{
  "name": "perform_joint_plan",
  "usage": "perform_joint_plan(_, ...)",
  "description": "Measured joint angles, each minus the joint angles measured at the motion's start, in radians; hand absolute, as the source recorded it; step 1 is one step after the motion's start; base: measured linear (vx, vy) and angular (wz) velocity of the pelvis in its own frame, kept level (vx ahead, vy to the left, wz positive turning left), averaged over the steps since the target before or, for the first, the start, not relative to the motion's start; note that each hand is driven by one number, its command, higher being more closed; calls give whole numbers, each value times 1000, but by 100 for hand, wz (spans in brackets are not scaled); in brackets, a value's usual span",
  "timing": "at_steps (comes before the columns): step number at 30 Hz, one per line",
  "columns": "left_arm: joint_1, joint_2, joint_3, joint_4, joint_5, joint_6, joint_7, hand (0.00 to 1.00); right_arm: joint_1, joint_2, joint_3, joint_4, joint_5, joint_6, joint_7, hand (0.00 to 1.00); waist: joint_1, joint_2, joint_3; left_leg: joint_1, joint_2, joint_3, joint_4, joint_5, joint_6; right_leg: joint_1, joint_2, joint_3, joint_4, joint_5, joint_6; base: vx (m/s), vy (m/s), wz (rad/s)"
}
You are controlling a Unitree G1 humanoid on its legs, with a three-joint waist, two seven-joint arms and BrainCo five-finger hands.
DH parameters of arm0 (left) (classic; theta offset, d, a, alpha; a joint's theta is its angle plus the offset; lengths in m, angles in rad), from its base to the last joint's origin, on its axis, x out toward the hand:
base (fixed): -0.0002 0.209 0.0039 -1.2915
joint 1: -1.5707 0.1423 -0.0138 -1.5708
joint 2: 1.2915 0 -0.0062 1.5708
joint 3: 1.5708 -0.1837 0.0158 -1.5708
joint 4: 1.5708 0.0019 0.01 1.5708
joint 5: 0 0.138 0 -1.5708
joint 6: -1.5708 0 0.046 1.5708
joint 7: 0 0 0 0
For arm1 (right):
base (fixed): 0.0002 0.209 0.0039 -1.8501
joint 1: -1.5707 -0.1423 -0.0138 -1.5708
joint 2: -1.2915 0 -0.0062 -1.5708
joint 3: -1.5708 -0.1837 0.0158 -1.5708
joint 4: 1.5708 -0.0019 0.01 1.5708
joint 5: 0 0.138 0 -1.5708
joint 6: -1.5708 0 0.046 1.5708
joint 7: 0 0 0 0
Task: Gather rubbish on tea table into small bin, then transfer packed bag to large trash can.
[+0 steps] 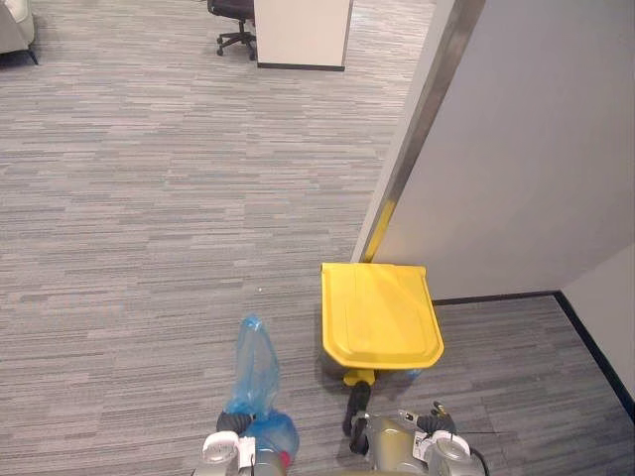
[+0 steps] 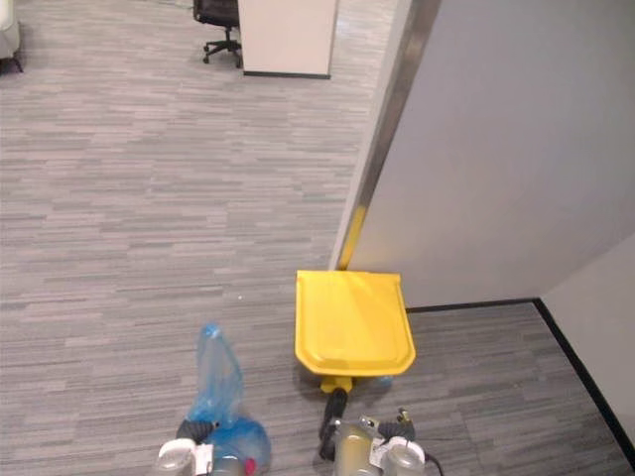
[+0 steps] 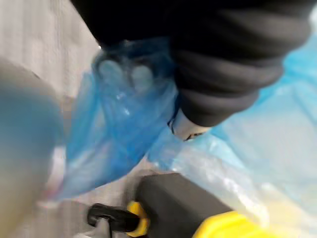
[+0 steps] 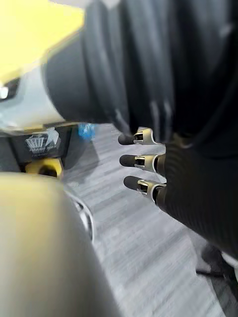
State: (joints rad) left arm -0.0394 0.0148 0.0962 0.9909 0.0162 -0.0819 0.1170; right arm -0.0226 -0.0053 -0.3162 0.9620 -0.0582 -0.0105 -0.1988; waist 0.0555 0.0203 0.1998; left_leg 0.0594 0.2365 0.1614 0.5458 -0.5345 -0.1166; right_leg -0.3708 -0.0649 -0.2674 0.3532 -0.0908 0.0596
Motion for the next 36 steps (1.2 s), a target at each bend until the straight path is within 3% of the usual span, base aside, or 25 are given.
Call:
perform_joint_plan(2, -22, -7, 2, 1, 0, 1, 0, 100, 2, 11, -31, -24, 1, -2, 2, 0, -8, -12, 6, 37, -1, -20, -63, 3, -6, -47, 10, 32, 119, -63, -15, 346, -190, 27)
perform_joint_plan(5, -26, -13, 5, -1, 1, 0, 0, 100, 3, 15, -33, -22, 1, 0, 4, 0, -9, -1, -12, 92, 29, -87, -126, 12, -16, -66, 21, -11, 254, -178, -29, 315, -159, 23)
perform_joint_plan(11, -49, -26, 37, -11, 0, -1, 5, 100, -59, -2, 39, 21, -14, 20, 15, 0, -14, -4, -24, 84, 54, -164, -297, 175, -28, -95, 39, -46, 223, -194, -37, 292, -167, 9)
perform_joint_plan(15, -49, 12, 32, -25, 0, -14, 3, 100, -165, -12, 238, 25, -14, 14, 27, 0, -11, -18, -47, 12, 63, -234, -326, 208, -50, -146, 49, -50, 183, -164, -66, 40, -90, 11)
perform_joint_plan(17, -47, 47, 22, -35, 0, -27, 6, 100, -226, -17, 305, -55, -11, 1, 25, 0, 2, -28, -61, -75, 80, -264, -303, 210, -47, -182, 58, -67, 147, -133, -53, -126, -99, 38)
perform_joint_plan(19, -41, 67, 20, -39, 0, -31, 8, 100, -284, -26, 327, -86, -10, -7, 23, 0, 7, -30, -62, -106, 90, -281, -300, 210, -47, -197, 63, -67, 146, -125, -58, -111, -87, 35)
perform_joint_plan(22, -16, 117, -21, -71, -20, -43, 16, 100, -493, -80, 339, -99, 8, -23, 0, 0, 39, -42, -70, -162, 107, -288, -317, 222, -35, -255, 77, -70, 146, -105, -65, -153, -170, 10)
perform_joint_plan(25, -14, 128, -54, -78, -48, -47, 21, 100, -600, -160, 342, -87, 32, -20, -17, 0, 51, -41, -66, -190, 122, -299, -369, 272, -33, -268, 86, -98, 88, -100, -35, -141, -157, 27)
perform_joint_plan(26, -23, 126, -70, -102, -60, -48, 35, 100, -633, -195, 350, -84, 40, -18, -21, 0, 40, -62, -53, -229, 87, -318, -293, 249, -64, -263, 93, -77, 36, -102, -35, -209, -119, 21)
perform_joint_plan(27, -11, 124, -83, -122, -65, -61, 37, 100, -666, -205, 361, -83, 45, -18, -24, 0, 42, -73, -45, -268, 27, -344, -191, 227, -50, -254, 112, -44, 3, -81, 2, -234, -133, 5)
perform_joint_plan(28, -8, 122, -85, -131, -69, -63, 37, 100, -684, -207, 362, -83, 54, -18, -25, 0, 45, -69, -37, -271, 17, -336, -176, 214, -31, -265, 117, -26, 36, -75, 1, -149, -40, 16)
perform_joint_plan(29, 0, 118, -87, -146, -80, -65, 37, 100, -710, -227, 367, -83, 62, -18, -33, 0, 18, -75, -20, -247, 6, -333, -197, 179, -48, -265, 121, 59, 85, -46, -93, -80, -27, 10)
perform_joint_plan(30, -4, 116, -94, -185, -90, -68, 45, 100, -749, -248, 370, -82, 72, -19, -39, 0, 21, -74, -15, -240, 25, -338, -224, 160, -73, -270, 139, 54, 52, -26, -86, -93, -11, 15)
perform_joint_plan(33, -5, 117, -129, -229, -106, -70, 54, 100, -795, -288, 370, -82, 103, -19, -42, 0, 20, -78, -9, -289, 15, -338, -199, 149, -94, -270, 141, 48, -34, 41, -78, -200, 37, -15)
perform_joint_plan(36, 2, 122, -176, -288, -128, -74, 52, 100, -797, -303, 372, -82, 137, -17, -45, 0, 15, -72, 9, -299, 18, -346, -227, 148, -74, -225, 153, 67, -141, 92, -32, -207, 75, 1)
